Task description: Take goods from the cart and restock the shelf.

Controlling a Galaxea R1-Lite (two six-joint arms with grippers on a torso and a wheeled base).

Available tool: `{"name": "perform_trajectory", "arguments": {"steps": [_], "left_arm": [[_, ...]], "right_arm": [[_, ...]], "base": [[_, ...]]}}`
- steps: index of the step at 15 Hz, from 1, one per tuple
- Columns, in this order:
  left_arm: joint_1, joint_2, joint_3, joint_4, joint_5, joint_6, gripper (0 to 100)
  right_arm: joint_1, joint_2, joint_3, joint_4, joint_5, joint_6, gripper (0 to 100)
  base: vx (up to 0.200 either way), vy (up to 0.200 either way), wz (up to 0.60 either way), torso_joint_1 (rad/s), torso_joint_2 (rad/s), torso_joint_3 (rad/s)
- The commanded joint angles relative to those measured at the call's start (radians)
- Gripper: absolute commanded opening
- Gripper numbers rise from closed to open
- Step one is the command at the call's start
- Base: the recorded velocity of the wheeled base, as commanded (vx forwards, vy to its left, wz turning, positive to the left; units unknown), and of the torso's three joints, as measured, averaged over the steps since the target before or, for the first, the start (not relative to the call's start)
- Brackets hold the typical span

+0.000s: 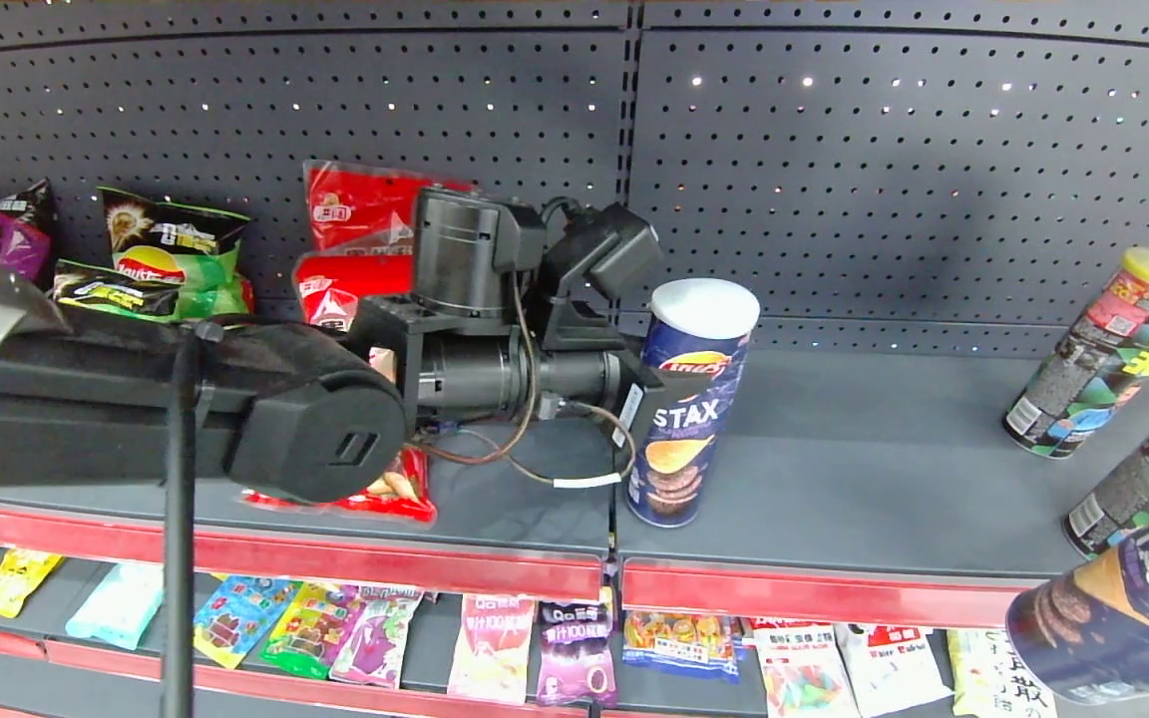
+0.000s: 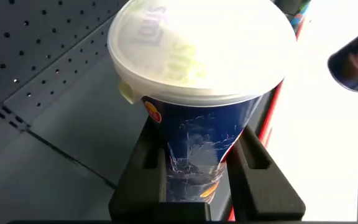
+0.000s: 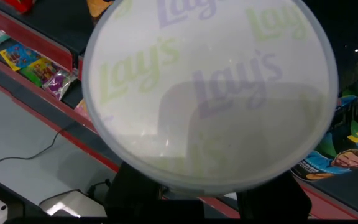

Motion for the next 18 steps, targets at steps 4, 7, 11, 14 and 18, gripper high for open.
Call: {"name": "perform_trajectory", "arguments": {"steps": [4, 7, 11, 14, 18], "left_arm": [[-0.008, -0.012, 0.024, -0.02, -0.001, -0.004, 0], [-0.026, -0.018, 0.061, -0.04, 0.0, -0.014, 0], [-0.027, -0.032, 0.116, -0.063, 0.0, -0.016, 0], [-0.029, -0.035, 0.115, -0.063, 0.002, -0.024, 0], [-0.029, -0.037, 0.124, -0.063, 0.006, -0.022, 0]], "right_arm": [[0.0, -0.002, 0.001, 0.0, 0.001, 0.0, 0], [0.0, 0.001, 0.0, 0.0, 0.001, 0.0, 0], [0.002, -0.002, -0.002, 0.0, 0.001, 0.0, 0], [0.002, -0.004, 0.001, 0.0, 0.001, 0.0, 0], [0.002, -0.004, 0.0, 0.0, -0.001, 0.0, 0]], "base": [[0.0, 0.0, 0.0, 0.0, 0.0, 0.0], [0.0, 0.0, 0.0, 0.0, 0.0, 0.0], [0.0, 0.0, 0.0, 0.0, 0.0, 0.0], [0.0, 0.0, 0.0, 0.0, 0.0, 0.0], [0.0, 0.0, 0.0, 0.0, 0.0, 0.0]]}}
